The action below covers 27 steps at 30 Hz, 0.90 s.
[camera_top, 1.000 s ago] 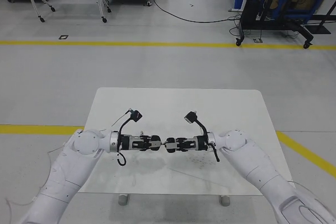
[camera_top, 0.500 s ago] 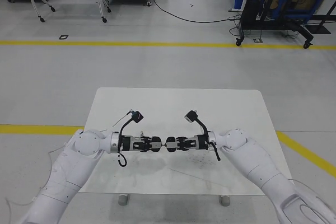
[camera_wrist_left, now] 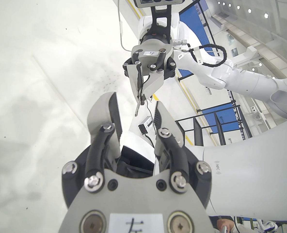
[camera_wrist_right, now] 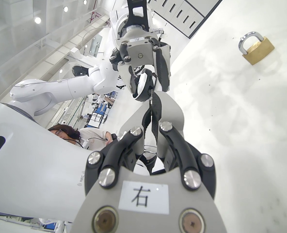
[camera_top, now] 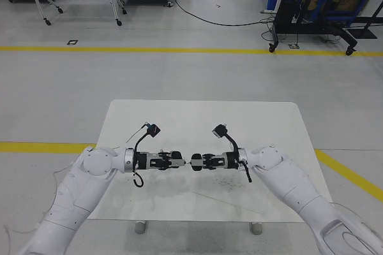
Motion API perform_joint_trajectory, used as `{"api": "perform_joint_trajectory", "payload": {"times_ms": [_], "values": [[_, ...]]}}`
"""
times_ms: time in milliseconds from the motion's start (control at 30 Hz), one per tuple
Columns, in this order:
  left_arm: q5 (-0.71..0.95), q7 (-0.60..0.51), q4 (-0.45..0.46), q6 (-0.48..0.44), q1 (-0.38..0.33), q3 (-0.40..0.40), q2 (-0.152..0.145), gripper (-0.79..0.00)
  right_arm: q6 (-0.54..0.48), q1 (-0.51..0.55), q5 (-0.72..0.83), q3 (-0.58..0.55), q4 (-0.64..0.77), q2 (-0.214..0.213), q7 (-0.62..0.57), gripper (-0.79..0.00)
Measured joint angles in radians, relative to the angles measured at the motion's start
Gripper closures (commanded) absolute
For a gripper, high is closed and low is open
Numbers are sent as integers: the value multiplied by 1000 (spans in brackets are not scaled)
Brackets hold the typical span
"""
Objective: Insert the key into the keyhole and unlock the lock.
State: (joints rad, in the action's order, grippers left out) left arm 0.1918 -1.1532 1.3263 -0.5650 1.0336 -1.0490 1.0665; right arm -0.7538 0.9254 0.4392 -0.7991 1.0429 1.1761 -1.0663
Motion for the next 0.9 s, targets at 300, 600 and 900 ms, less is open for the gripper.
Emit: {"api": "perform_joint_trajectory", "payload": {"times_ms": [300,600,900], "values": [[0,0,0,0,0,0,0,-785,-124,50,38,-124,-2,-58,124,0],[-80,71,64,8,16,-32,-8,-785,-179,100,98,-205,-3,-95,179,0],[-729,247,353,463,141,-183,-62,-785,-179,100,98,-204,-3,-95,179,0]]}}
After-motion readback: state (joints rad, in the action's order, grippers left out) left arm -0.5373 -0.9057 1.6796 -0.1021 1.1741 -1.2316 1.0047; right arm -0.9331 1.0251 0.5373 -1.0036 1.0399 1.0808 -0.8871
